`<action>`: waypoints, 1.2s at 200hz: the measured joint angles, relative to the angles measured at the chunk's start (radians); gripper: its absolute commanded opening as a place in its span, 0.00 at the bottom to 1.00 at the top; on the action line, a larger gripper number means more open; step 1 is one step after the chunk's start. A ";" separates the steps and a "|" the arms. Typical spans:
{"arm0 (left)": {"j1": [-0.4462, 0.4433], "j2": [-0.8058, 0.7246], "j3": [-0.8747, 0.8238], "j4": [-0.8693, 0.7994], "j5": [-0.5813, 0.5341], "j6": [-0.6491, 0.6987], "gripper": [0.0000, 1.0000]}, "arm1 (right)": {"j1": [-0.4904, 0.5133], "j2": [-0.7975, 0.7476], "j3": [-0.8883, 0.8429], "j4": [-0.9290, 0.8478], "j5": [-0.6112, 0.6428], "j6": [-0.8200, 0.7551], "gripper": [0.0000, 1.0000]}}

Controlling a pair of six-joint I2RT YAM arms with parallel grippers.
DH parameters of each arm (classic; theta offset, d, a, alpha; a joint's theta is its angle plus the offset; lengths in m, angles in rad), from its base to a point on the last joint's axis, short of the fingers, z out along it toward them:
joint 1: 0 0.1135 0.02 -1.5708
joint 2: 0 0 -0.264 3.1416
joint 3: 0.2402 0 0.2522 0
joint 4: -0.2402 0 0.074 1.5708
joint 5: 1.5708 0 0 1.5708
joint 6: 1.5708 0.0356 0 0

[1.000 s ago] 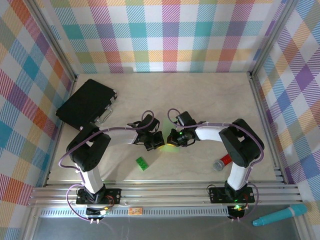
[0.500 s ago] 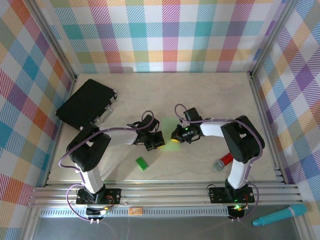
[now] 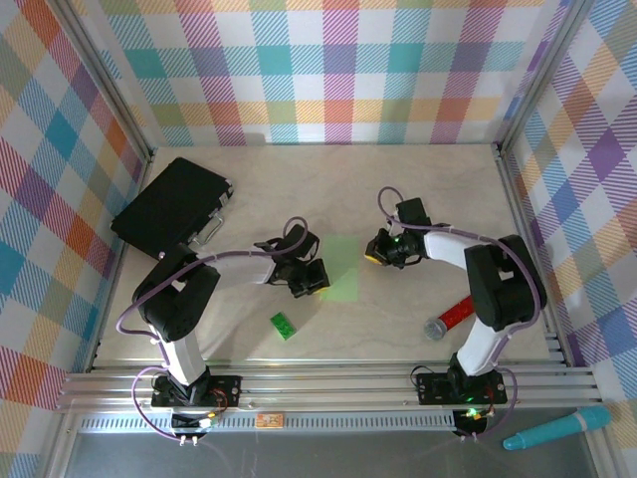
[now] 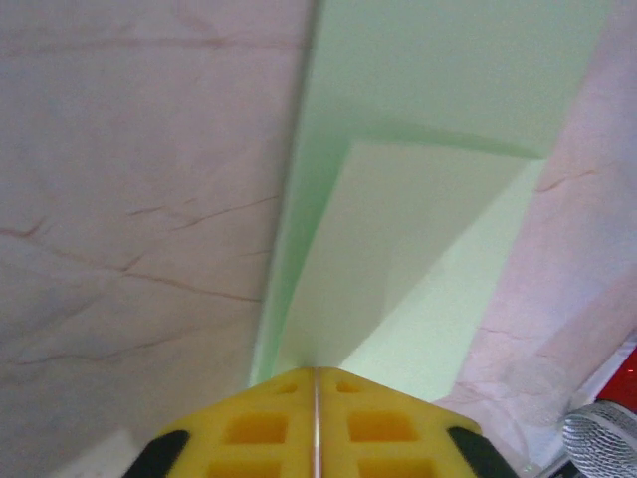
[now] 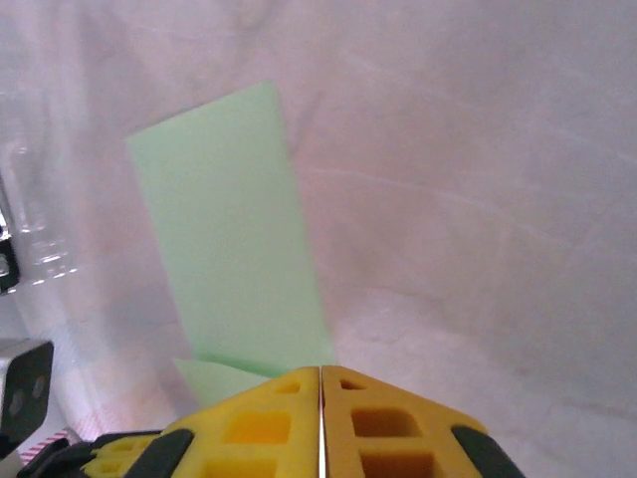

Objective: Fold a paper plane with a square sheet of paper (pick it up from the middle)

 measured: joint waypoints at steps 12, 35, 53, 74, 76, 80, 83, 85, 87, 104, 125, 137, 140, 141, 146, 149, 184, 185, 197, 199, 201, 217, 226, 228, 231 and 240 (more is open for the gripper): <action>0.002 0.000 0.026 0.004 -0.006 -0.001 0.23 | 0.002 -0.037 -0.027 0.005 -0.010 0.008 0.25; 0.022 0.000 0.055 0.021 -0.003 0.004 0.24 | 0.011 -0.080 -0.084 0.017 -0.039 0.043 0.34; 0.045 0.007 0.064 0.037 0.005 0.008 0.24 | 0.019 -0.081 -0.119 0.037 -0.068 0.066 0.36; 0.064 0.043 0.078 0.059 0.005 0.019 0.23 | 0.027 -0.079 -0.143 0.060 -0.100 0.094 0.36; 0.066 0.047 0.080 0.060 0.005 0.019 0.23 | 0.029 -0.078 -0.143 0.062 -0.102 0.098 0.36; 0.069 0.054 0.081 0.061 0.005 0.022 0.22 | 0.031 -0.077 -0.144 0.067 -0.107 0.103 0.37; 0.070 0.060 0.081 0.062 0.005 0.022 0.22 | 0.033 -0.075 -0.145 0.070 -0.109 0.108 0.37; 0.072 0.062 0.081 0.062 0.005 0.023 0.22 | 0.034 -0.074 -0.145 0.072 -0.112 0.110 0.37; 0.073 0.065 0.081 0.063 0.005 0.023 0.21 | 0.035 -0.073 -0.145 0.076 -0.114 0.111 0.37; 0.076 0.092 0.082 0.064 0.005 0.023 0.21 | 0.047 -0.059 -0.145 0.103 -0.127 0.130 0.37; 0.076 0.111 0.082 0.067 0.006 0.022 0.20 | 0.062 -0.036 -0.145 0.122 -0.133 0.150 0.37; 0.076 0.111 0.082 0.076 0.005 0.021 0.20 | 0.070 -0.020 -0.143 0.130 -0.133 0.163 0.36; 0.076 0.111 0.081 0.078 0.005 0.020 0.20 | 0.072 -0.016 -0.143 0.130 -0.133 0.166 0.36; 0.076 0.112 0.081 0.079 0.005 0.019 0.20 | 0.073 -0.014 -0.142 0.131 -0.133 0.167 0.36; 0.076 0.112 0.081 0.082 0.005 0.018 0.20 | 0.075 -0.007 -0.140 0.134 -0.133 0.169 0.36; 0.076 0.112 0.081 0.082 0.005 0.018 0.20 | 0.077 -0.003 -0.139 0.135 -0.133 0.172 0.35; 0.077 0.112 0.066 0.107 0.006 0.004 0.20 | 0.093 0.026 -0.115 0.135 -0.131 0.190 0.29; 0.077 0.112 0.066 0.108 0.006 0.002 0.20 | 0.093 0.026 -0.113 0.134 -0.131 0.190 0.29; 0.078 0.112 0.061 0.116 0.006 -0.004 0.20 | 0.096 0.027 -0.105 0.135 -0.127 0.191 0.28; 0.078 0.112 0.060 0.117 0.006 -0.005 0.20 | 0.096 0.027 -0.103 0.135 -0.127 0.191 0.28; 0.078 0.112 0.060 0.118 0.006 -0.005 0.20 | 0.097 0.028 -0.102 0.135 -0.126 0.191 0.28; 0.079 0.111 0.055 0.127 0.009 -0.009 0.20 | 0.099 0.029 -0.096 0.134 -0.122 0.194 0.27; 0.079 0.111 0.053 0.133 0.011 -0.011 0.20 | 0.100 0.034 -0.092 0.134 -0.117 0.195 0.27; 0.079 0.111 0.053 0.134 0.012 -0.012 0.20 | 0.100 0.034 -0.091 0.134 -0.117 0.195 0.27; 0.079 0.111 0.053 0.136 0.013 -0.012 0.20 | 0.100 0.037 -0.089 0.134 -0.116 0.195 0.27; 0.079 0.111 0.052 0.137 0.013 -0.013 0.20 | 0.100 0.042 -0.086 0.134 -0.110 0.195 0.26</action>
